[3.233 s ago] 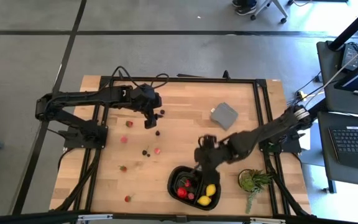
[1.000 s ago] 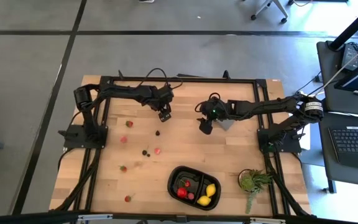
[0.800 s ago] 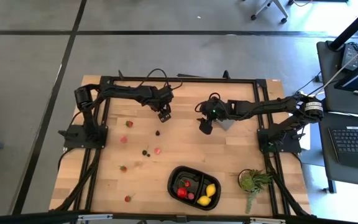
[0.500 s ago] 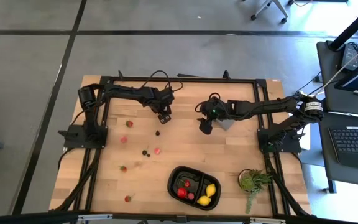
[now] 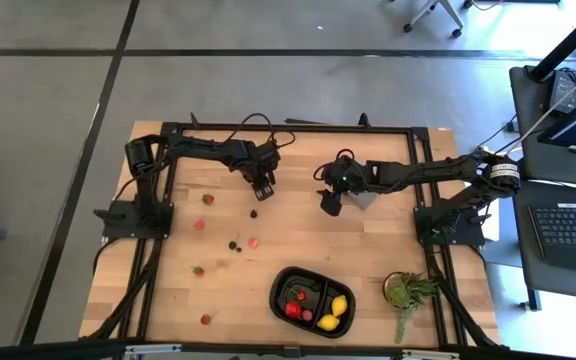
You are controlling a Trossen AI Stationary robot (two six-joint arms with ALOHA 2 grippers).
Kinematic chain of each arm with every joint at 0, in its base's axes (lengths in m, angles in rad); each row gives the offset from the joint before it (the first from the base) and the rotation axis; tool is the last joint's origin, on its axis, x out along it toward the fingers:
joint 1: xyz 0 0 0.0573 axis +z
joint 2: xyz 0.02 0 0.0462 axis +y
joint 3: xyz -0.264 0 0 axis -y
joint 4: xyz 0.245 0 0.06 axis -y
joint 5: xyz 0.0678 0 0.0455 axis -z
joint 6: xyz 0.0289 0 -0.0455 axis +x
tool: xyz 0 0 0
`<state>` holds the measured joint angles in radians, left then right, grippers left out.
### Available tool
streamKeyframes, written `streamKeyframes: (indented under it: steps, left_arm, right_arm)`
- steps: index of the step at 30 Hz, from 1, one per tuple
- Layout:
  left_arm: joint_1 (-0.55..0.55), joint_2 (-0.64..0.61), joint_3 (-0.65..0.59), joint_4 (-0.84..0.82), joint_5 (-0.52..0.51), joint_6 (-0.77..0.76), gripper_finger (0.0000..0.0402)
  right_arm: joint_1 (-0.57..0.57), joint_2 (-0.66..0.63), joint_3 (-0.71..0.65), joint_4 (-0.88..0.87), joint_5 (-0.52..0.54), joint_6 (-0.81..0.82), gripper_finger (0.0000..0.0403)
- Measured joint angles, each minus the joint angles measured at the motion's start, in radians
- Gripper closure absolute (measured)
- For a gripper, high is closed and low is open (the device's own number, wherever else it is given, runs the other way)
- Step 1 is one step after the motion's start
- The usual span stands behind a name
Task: Pick and placing Produce into tupperware
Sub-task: Put the cherry into the black bin
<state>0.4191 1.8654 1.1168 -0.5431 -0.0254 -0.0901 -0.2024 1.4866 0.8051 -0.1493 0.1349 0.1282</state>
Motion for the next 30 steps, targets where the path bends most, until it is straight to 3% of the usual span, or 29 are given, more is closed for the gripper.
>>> streamKeyframes:
  steps: [4, 10, 18, 21, 26, 30]
  left_arm:
    - [-0.02, -0.023, -0.002, -0.023, 0.068, 0.015, 0.0299]
    - [-0.085, -0.131, -0.002, -0.024, 0.308, 0.014, 0.0297]
    - [-0.296, -0.268, 0.0, 0.137, 0.508, 0.017, 0.0298]
    - [-0.402, -0.267, -0.001, 0.223, 0.509, 0.019, 0.0297]
    - [-0.541, -0.222, -0.002, 0.293, 0.369, 0.096, 0.0291]
    - [-0.614, -0.181, 0.0, 0.372, 0.348, 0.128, 0.0296]
  right_arm:
    - [0.0, 0.0, 0.0, 0.0, 0.0, 0.001, 0.0159]
    - [0.0, 0.0, 0.0, -0.003, 0.0, 0.001, 0.0159]
    - [0.0, 0.0, 0.0, -0.002, 0.0, 0.001, 0.0159]
    - [0.0, 0.0, 0.0, 0.0, 0.0, 0.001, 0.0159]
    - [0.0, 0.0, 0.0, 0.0, 0.0, 0.005, 0.016]
    - [0.0, 0.0, 0.001, 0.001, 0.0, 0.028, 0.016]
